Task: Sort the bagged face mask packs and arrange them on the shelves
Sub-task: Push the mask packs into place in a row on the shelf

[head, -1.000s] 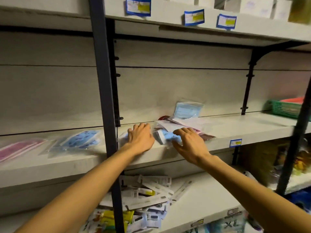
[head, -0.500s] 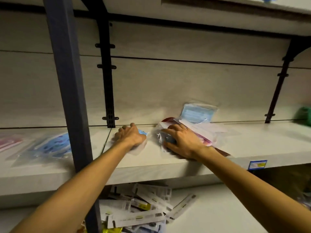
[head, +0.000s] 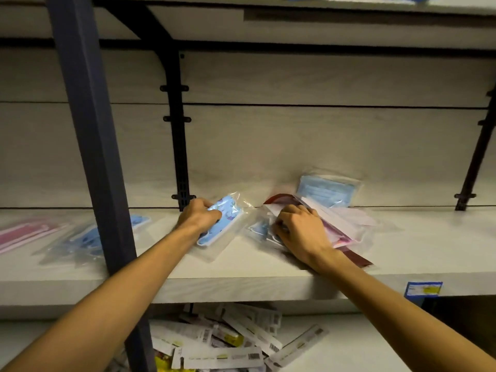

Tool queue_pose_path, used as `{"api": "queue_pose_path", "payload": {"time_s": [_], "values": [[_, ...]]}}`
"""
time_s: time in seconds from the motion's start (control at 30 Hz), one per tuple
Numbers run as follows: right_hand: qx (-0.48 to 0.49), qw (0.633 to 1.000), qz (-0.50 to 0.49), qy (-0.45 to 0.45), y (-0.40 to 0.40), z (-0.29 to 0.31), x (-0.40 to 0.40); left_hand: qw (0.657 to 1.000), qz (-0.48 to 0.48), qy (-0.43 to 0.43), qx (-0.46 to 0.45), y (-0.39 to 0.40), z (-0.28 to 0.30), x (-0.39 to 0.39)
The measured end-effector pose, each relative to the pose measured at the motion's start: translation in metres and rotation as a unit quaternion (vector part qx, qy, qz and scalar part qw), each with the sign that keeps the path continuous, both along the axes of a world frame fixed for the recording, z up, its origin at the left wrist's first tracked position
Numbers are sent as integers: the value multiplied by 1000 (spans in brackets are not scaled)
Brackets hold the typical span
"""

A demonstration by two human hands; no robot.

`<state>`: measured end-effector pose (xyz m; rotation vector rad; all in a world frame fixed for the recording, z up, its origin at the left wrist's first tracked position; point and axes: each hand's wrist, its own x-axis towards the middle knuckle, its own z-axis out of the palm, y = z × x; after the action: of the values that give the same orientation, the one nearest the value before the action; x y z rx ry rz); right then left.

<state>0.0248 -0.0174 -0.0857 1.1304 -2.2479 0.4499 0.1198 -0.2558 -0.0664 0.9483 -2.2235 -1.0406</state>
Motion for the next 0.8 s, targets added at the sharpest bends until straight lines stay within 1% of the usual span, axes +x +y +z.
{"api": "queue_pose_path", "payload": {"time_s": [0.1, 0.2, 0.27, 0.37, 0.47, 0.53, 0.67, 0.8], "values": [[-65, 998, 14, 21, 3, 2, 4, 999, 18, 33, 20, 3, 10, 6], [-109, 992, 45, 44, 7, 8, 10, 996, 8, 63, 65, 8, 19, 15], [-79, 993, 65, 61, 12, 13, 12, 995, 5, 63, 73, 13, 24, 23], [-28, 993, 95, 56, 20, 15, 18, 996, 24, 68, 53, 20, 28, 35], [33, 995, 93, 20, 24, 8, 28, 992, 63, 103, 30, 20, 28, 43], [75, 994, 74, -16, 24, 3, 30, 991, 82, 108, 18, 23, 28, 48], [68, 993, 46, -81, 27, 1, 32, 981, 54, 160, 100, 42, 20, 55], [70, 994, 34, -79, 25, 0, 35, 983, 22, 132, 129, 63, 11, 64]]}}
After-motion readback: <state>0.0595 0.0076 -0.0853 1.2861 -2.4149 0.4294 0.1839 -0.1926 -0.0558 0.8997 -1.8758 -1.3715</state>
